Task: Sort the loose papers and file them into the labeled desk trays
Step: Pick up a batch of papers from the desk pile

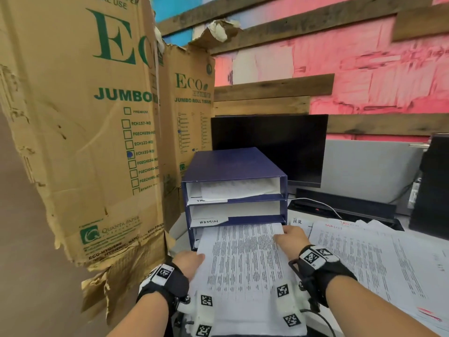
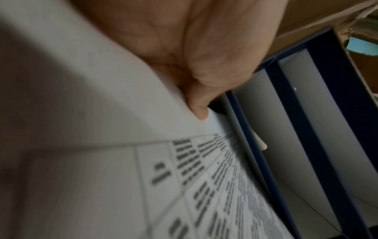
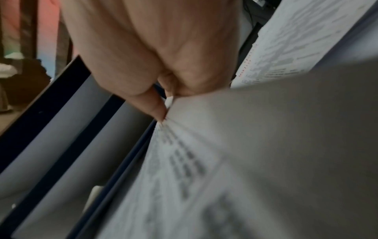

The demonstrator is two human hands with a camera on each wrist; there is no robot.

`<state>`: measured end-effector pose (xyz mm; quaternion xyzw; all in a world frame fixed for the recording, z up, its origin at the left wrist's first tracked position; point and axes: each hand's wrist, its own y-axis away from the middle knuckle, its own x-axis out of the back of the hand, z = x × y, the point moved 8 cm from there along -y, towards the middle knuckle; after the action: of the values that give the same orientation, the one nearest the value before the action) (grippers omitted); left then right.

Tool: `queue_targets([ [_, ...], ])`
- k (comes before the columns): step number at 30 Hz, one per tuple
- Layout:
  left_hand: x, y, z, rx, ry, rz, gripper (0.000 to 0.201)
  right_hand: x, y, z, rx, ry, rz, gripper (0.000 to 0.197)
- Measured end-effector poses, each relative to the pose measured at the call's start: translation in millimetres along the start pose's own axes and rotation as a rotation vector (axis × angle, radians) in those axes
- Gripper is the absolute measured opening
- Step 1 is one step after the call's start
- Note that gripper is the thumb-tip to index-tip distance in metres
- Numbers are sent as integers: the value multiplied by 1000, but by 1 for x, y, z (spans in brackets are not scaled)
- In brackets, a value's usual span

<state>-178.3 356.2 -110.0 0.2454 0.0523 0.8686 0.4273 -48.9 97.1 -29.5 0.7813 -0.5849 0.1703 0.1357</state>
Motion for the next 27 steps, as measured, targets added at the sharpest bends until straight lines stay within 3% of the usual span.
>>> queue_targets([
  [3, 5, 14, 15, -10, -53, 63, 39, -5, 2, 6, -11, -109, -50, 10],
  [6, 18, 33, 39, -64, -292, 198, 40, -13, 7, 26, -106, -224, -194, 19],
  [7, 17, 33, 47, -105, -336, 189, 41, -14, 10, 32, -146, -225, -241, 24],
  [9, 15, 27, 49, -79, -305, 149, 42, -14, 21, 44, -216, -100, -359, 30],
  [11, 11, 28, 44, 4, -98, 147, 35, -14, 30, 53, -253, 24, -441, 26],
  [13, 10, 30, 44, -41, -57, 160, 21, -13, 27, 54, -234, 23, -409, 21],
  [15, 4, 22, 40, -60, -23, 112, 26, -16, 20, 50, -218, -75, -339, 18],
  [19, -7, 27, 34, 13, 108, -53, 33, -24, 6, 38, -201, -248, -160, 19],
  [21, -3, 34, 34, 70, 161, -71, 20, -29, 2, 30, -166, -353, -95, 20],
  [23, 0, 30, 34, 81, 235, -54, 4, -34, 2, 22, -144, -441, -86, 21],
  [27, -2, 22, 46, 1, 355, -22, 13, -37, 4, 21, -168, -525, -156, 33],
])
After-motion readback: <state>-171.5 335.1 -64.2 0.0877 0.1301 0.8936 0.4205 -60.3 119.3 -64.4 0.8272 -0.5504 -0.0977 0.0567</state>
